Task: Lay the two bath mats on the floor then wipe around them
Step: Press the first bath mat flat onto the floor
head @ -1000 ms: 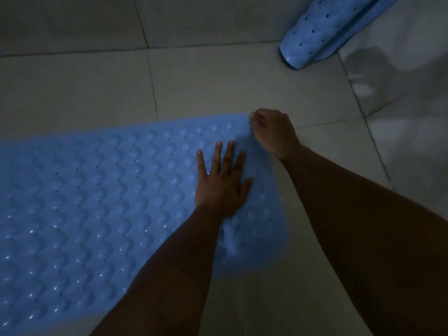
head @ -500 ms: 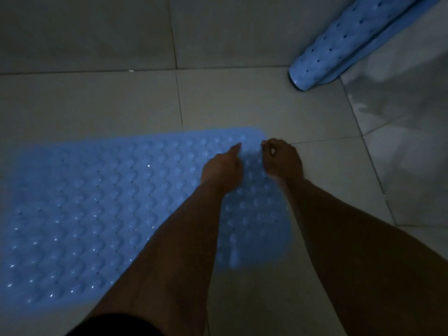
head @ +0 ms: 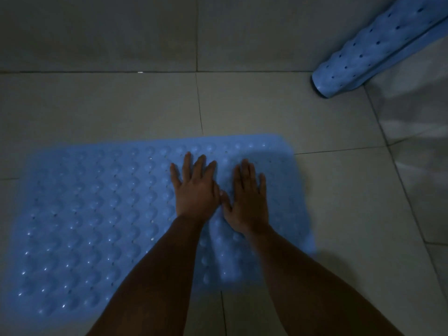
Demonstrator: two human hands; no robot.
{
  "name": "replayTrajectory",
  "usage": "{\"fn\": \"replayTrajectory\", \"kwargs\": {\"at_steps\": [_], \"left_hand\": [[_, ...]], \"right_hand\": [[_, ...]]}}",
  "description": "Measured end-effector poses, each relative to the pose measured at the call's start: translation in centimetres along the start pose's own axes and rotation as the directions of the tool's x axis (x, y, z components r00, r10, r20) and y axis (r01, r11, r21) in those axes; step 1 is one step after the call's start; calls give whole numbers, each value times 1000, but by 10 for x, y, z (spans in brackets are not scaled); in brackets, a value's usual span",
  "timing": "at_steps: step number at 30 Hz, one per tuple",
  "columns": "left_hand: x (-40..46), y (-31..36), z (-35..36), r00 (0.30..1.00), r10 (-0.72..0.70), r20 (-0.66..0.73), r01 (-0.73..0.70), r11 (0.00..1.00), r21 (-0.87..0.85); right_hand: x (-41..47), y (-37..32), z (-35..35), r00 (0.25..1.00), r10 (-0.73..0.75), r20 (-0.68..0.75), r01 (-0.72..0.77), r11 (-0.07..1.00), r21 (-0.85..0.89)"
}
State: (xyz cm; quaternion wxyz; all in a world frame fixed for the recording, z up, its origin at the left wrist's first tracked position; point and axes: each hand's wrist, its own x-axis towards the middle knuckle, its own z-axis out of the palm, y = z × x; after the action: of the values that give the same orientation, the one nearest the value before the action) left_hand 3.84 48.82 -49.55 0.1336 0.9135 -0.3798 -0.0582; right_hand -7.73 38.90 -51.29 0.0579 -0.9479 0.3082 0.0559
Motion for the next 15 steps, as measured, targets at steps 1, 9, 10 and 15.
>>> {"fn": "replayTrajectory", "kwargs": {"at_steps": [1,9,10,15], "left_hand": [[2,-3,2,1000,11,3,-11,1000,20],[7,-13,5,996,56,-74,-57,998,-5],[6,-14,4,995,48,-87,-50,999,-18],[-8,-19,-1,992,38,-120,-47,996,-76]], "right_hand": [[0,-1,0,1000,-4,-11,4,1000,-2],[0,0,-3,1000,19,14,-19,1000,-7],[0,-1,-3,1000,20,24,-20,1000,-1],[4,-4,-9,999,35,34,-38,997,70]]}}
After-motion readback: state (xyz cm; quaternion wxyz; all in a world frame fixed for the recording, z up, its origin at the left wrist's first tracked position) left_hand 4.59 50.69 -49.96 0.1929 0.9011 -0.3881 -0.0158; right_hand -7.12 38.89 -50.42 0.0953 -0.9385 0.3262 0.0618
